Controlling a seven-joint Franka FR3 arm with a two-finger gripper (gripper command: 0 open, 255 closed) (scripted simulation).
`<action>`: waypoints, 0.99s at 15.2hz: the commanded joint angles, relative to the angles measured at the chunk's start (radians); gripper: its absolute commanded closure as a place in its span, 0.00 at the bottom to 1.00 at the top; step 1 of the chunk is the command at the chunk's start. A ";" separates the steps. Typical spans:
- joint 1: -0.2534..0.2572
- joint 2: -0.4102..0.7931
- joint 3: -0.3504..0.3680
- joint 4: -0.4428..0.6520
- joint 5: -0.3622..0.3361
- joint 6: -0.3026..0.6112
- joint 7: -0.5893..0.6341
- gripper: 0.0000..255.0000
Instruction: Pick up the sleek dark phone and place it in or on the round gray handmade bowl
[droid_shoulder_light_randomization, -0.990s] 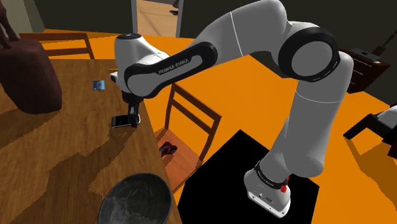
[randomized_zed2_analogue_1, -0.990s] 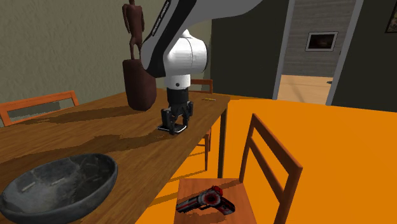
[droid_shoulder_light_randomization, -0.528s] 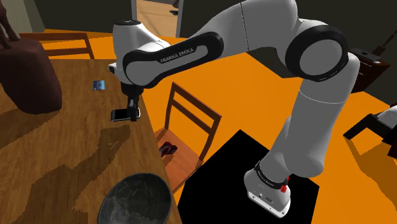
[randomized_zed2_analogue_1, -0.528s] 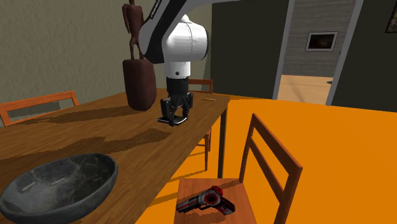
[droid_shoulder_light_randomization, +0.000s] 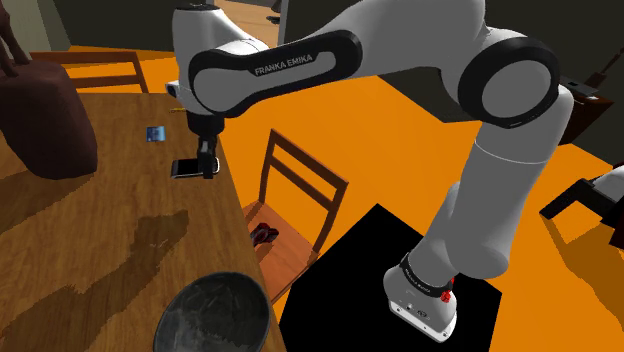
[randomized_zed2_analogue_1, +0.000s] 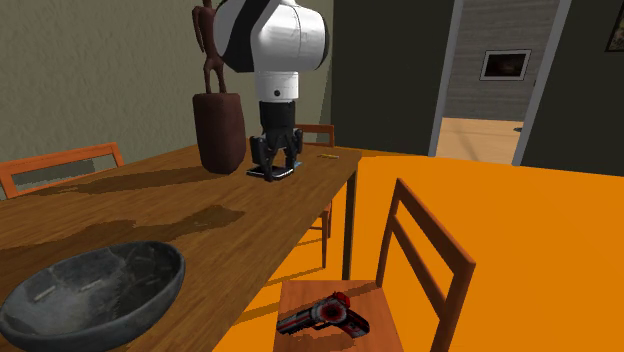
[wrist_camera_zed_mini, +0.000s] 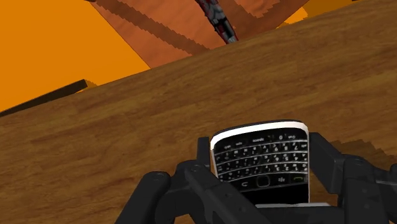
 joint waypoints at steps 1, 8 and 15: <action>-0.001 -0.013 0.001 0.014 0.003 -0.027 -0.002 1.00; -0.002 -0.035 0.002 0.080 0.008 -0.114 -0.005 1.00; 0.023 -0.117 0.024 0.025 0.022 -0.140 0.040 1.00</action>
